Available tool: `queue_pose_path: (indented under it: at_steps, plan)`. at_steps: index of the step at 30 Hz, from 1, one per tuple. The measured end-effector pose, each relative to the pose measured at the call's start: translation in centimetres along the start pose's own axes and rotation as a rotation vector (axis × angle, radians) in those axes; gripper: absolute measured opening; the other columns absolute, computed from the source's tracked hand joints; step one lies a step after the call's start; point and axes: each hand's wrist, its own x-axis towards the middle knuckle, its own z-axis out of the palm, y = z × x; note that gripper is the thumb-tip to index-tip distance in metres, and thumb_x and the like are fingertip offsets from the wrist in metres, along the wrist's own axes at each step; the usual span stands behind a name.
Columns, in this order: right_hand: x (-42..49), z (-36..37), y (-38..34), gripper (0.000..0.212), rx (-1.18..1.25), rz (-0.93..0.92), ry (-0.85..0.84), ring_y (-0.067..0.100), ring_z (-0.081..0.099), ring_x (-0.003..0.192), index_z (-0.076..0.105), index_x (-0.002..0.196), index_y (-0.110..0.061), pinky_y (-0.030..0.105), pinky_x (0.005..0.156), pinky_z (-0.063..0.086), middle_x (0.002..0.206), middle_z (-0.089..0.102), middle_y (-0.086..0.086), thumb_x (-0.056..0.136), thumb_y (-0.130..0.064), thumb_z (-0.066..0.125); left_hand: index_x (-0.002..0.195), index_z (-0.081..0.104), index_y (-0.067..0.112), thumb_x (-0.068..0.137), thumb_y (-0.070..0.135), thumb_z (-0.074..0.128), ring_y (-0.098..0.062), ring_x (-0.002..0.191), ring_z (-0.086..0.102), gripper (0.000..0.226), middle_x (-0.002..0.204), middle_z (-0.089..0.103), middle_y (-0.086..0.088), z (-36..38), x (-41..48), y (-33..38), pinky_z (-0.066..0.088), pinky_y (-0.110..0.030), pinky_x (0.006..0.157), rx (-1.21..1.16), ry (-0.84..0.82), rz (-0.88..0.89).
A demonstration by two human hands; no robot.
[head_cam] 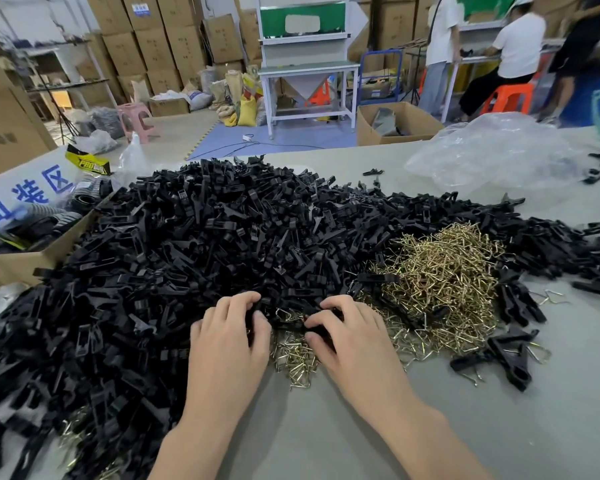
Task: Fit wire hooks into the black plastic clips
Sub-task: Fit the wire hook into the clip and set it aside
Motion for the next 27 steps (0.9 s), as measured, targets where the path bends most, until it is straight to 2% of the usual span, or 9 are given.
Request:
queue_pose_path:
  at_steps: [3,9,13,14,16,17,19,23,27]
  plan:
    - [0.0,0.0,0.2,0.024,0.043,-0.002,-0.008,0.012,0.053,0.109,0.067,0.106,-0.031,0.031,0.101,0.037,0.118,0.055,-0.011,0.098,-0.044,0.049,0.124,0.064,0.027,0.091,0.037,0.062,-0.021,0.103,0.058,0.034,0.110,0.063,0.005,0.3,-0.1,-0.1,0.042,-0.041,0.088,0.126,-0.011,0.065]
    - [0.3,-0.9,0.1,0.021,0.227,0.030,-0.013,-0.001,0.049,0.102,0.059,0.102,-0.036,0.027,0.097,0.040,0.105,0.053,-0.024,0.102,-0.048,0.041,0.112,0.067,0.024,0.092,0.027,0.064,-0.020,0.096,0.060,0.020,0.105,0.062,0.006,0.4,0.1,-0.6,0.040,-0.038,0.089,0.130,0.055,0.086]
    - [0.5,-2.4,-0.7,0.012,0.690,0.205,0.002,0.004,0.064,0.081,0.061,0.102,-0.043,0.019,0.066,0.048,0.108,0.067,-0.018,0.101,-0.048,0.050,0.108,0.061,0.026,0.096,0.029,0.056,-0.010,0.098,0.056,0.013,0.111,0.060,0.013,-0.3,0.3,0.2,0.037,-0.025,0.089,-0.098,0.164,0.047]
    - [0.7,-2.8,-0.8,0.011,0.817,0.254,0.002,0.004,0.066,0.081,0.063,0.101,-0.043,0.021,0.066,0.048,0.110,0.070,-0.015,0.101,-0.046,0.053,0.104,0.058,0.033,0.096,0.032,0.056,-0.007,0.096,0.056,0.009,0.112,0.061,0.018,-0.7,0.4,0.5,0.039,-0.022,0.086,-0.222,0.183,-0.023]
    - [0.9,-3.3,-0.7,0.012,1.013,0.314,-0.001,-0.004,0.067,0.093,0.065,0.096,-0.035,0.022,0.081,0.049,0.117,0.071,-0.018,0.101,-0.039,0.055,0.091,0.050,0.043,0.092,0.041,0.057,-0.006,0.077,0.059,0.007,0.113,0.065,0.026,-1.1,0.3,1.1,0.045,-0.018,0.068,-0.479,0.200,-0.168]
    - [1.1,-3.5,-0.6,0.013,1.099,0.333,-0.003,-0.002,0.067,0.103,0.065,0.095,-0.028,0.025,0.090,0.050,0.120,0.071,-0.016,0.102,-0.034,0.055,0.086,0.049,0.042,0.089,0.044,0.056,-0.006,0.065,0.057,0.008,0.112,0.066,0.028,-1.2,0.2,1.3,0.043,-0.015,0.056,-0.557,0.207,-0.201]
    - [1.5,-3.7,-0.3,0.017,1.240,0.383,-0.007,0.011,0.068,0.110,0.061,0.090,-0.018,0.030,0.088,0.055,0.120,0.073,-0.009,0.103,-0.024,0.052,0.082,0.048,0.040,0.084,0.045,0.053,-0.007,0.052,0.050,0.008,0.107,0.070,0.028,-1.4,0.1,1.5,0.038,-0.015,0.043,-0.646,0.211,-0.221]
    - [1.9,-3.9,-0.3,0.024,1.432,0.486,-0.036,0.018,0.067,0.077,0.058,0.084,-0.017,0.030,0.065,0.049,0.109,0.076,0.009,0.104,-0.023,0.046,0.088,0.052,0.039,0.089,0.044,0.052,-0.018,0.061,0.056,0.005,0.091,0.074,0.011,-1.2,-0.3,2.1,0.048,-0.029,0.053,-0.781,0.099,-0.200]
    - [1.8,-3.7,-0.3,0.034,1.517,0.557,-0.060,0.014,0.051,0.049,0.071,0.077,-0.024,0.023,0.043,0.040,0.086,0.073,0.010,0.094,-0.050,0.056,0.094,0.061,0.037,0.097,0.035,0.056,-0.006,0.059,0.050,0.006,0.079,0.069,0.003,-1.0,-0.5,2.8,0.044,-0.019,0.054,-0.878,-0.029,-0.227]
